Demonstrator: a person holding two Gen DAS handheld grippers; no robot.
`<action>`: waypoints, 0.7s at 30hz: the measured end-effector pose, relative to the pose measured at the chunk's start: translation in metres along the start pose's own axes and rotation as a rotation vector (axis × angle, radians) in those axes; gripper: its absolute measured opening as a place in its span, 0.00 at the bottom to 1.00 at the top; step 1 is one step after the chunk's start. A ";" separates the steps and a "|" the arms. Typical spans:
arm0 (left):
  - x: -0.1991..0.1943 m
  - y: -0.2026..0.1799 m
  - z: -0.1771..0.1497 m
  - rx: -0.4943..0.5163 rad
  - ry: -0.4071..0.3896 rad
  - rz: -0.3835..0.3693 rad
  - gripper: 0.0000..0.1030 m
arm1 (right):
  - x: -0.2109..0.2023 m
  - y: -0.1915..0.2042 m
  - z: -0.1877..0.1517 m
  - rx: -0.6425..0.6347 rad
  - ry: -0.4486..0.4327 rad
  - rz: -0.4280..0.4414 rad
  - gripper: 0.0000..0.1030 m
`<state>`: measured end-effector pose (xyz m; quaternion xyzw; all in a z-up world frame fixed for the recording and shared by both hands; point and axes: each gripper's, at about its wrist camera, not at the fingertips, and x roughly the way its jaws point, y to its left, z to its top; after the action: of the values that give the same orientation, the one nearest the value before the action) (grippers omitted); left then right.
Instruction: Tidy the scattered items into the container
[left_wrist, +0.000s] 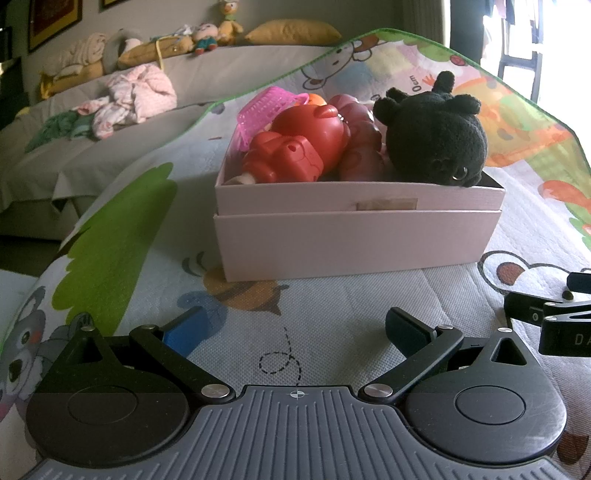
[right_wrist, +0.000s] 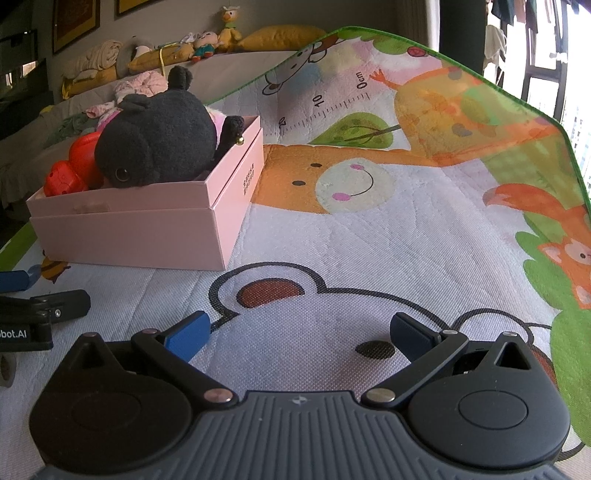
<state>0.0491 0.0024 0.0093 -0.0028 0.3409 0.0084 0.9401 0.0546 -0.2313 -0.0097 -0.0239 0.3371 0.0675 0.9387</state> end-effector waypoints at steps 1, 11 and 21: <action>0.000 0.000 0.000 0.001 0.000 0.001 1.00 | 0.000 0.001 0.000 0.000 0.000 0.000 1.00; 0.001 0.000 0.001 0.003 0.002 0.002 1.00 | 0.000 0.001 0.000 0.000 0.000 0.000 1.00; 0.001 0.000 0.001 -0.001 0.001 -0.001 1.00 | 0.000 0.002 -0.001 0.000 0.000 -0.001 1.00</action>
<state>0.0505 0.0021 0.0091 -0.0034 0.3411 0.0078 0.9400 0.0537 -0.2293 -0.0099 -0.0242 0.3373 0.0672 0.9387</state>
